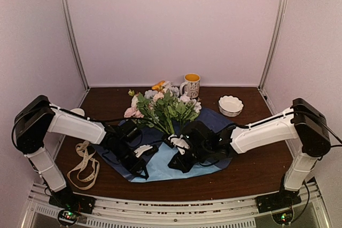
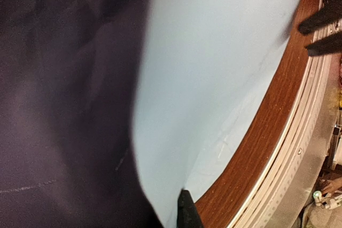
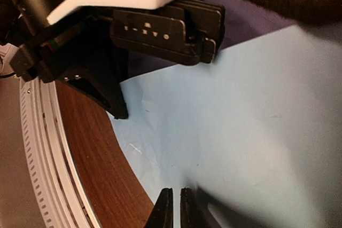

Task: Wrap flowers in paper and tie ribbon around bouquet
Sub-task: Press the fold line on the 1/4-folded wrapping paper, then pick up the one-fourth-folded wrapping paper from the center of the board, then fold the 1/4-folded wrapping paper at the center of the board.

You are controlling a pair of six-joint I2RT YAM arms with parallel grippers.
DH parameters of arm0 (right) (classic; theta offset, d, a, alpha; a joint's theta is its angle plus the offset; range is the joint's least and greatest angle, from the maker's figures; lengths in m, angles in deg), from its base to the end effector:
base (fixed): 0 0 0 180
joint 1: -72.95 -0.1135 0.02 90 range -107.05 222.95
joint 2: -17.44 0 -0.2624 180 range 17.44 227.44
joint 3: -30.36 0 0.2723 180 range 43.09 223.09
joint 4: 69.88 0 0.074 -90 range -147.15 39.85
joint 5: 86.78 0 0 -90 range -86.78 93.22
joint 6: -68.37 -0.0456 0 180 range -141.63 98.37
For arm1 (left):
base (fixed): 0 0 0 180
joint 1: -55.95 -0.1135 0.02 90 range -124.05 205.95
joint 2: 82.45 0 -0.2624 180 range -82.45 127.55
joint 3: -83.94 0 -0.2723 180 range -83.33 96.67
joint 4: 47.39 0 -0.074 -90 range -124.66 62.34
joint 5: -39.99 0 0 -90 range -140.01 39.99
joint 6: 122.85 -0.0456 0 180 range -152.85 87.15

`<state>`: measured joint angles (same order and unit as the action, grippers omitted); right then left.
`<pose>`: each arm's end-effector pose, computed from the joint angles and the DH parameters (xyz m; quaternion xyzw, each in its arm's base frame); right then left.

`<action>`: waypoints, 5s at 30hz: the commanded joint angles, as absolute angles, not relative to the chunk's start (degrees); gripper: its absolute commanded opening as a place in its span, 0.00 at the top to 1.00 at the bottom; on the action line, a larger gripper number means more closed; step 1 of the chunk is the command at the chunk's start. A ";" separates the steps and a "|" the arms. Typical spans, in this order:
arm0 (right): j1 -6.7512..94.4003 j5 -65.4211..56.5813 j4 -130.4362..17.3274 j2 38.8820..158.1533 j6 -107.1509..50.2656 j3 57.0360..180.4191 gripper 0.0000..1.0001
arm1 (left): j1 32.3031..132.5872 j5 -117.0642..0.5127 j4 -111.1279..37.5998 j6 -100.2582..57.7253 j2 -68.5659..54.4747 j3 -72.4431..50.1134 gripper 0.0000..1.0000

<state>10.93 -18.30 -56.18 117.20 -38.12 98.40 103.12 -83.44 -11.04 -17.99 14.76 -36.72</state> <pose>0.1625 0.3415 0.1460 -0.4170 0.8108 0.3696 0.1792 0.1844 -0.2359 0.0988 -0.3019 -0.9002 0.3119 0.0341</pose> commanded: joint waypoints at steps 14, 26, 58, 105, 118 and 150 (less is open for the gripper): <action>10.90 -14.97 -50.76 124.93 -40.78 101.91 0.95 | 96.88 -65.43 -5.39 -10.86 -1.99 -33.62 0.48; 10.89 -14.93 -47.91 126.41 -40.93 104.18 0.95 | 66.82 -52.39 -0.67 -3.51 -2.20 -32.25 0.44; 10.88 -14.45 -48.72 126.42 -41.58 103.54 0.95 | 62.97 -58.77 -8.01 -7.83 7.15 -35.22 0.69; 12.96 -17.44 -47.89 126.50 -42.25 103.27 0.95 | 82.53 -83.69 -10.00 -7.13 18.51 3.22 1.00; 18.81 -28.67 -68.67 122.36 -52.41 92.54 0.94 | 84.42 -80.24 -12.64 -3.55 35.17 18.00 1.00; 28.92 -11.41 -63.53 93.06 -56.02 85.57 0.45 | 86.93 -70.27 -5.83 -7.71 50.48 31.15 1.00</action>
